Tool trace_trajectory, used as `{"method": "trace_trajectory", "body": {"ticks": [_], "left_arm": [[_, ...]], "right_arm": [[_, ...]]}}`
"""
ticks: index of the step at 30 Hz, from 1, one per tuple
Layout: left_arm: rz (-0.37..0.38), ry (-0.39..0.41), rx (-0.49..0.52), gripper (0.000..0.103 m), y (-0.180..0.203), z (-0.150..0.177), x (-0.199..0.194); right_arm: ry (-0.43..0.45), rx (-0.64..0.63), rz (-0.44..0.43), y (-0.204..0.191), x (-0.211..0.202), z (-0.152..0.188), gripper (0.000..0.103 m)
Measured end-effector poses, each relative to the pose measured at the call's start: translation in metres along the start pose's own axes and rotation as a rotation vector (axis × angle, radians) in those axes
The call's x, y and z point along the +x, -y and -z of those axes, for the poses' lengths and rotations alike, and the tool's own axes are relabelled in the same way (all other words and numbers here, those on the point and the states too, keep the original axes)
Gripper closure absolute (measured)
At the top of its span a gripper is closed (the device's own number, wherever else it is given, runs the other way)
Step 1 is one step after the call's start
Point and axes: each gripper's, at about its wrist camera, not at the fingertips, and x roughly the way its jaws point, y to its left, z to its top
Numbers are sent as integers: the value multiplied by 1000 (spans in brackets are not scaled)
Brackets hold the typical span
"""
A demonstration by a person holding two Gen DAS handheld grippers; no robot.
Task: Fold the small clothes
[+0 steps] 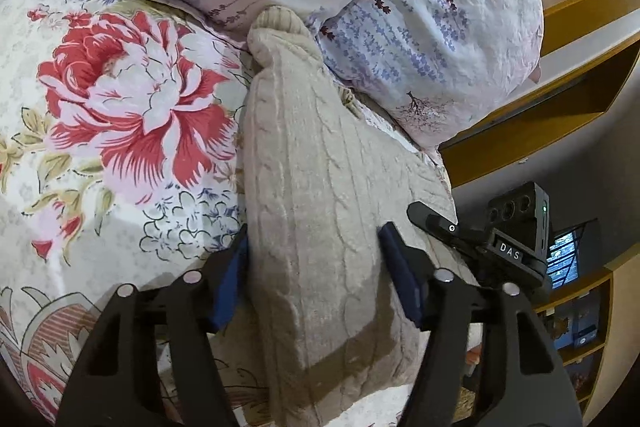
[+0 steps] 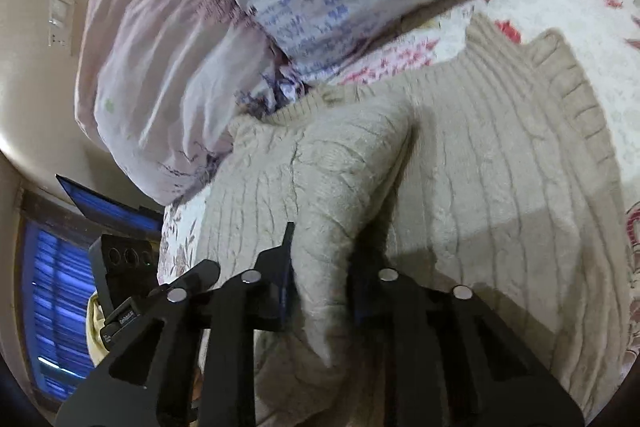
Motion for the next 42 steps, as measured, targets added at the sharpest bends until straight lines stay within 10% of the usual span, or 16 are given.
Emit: {"method": "trace_trajectory", "body": {"ticks": [12,16,24,29,36,42], "left_arm": [[-16,18,57,22,14,1,-7],[-23,-1,97,22,23,7,-1],[-14,-36,146,22,36,16,7],[-9,-56,155,23,39,20,10],[1,-81,187,23,46,30,8],[32,-89,148,25,44,36,4]], "right_arm": [[306,-337,357,-41,-68,-4,86],[274,-296,467,-11,-73,-4,86],[333,-385,433,-24,-82,-2,86],[207,-213,503,28,-59,-6,83],[285,-95,410,37,-101,6,53],[278,-36,274,36,-132,35,51]]}}
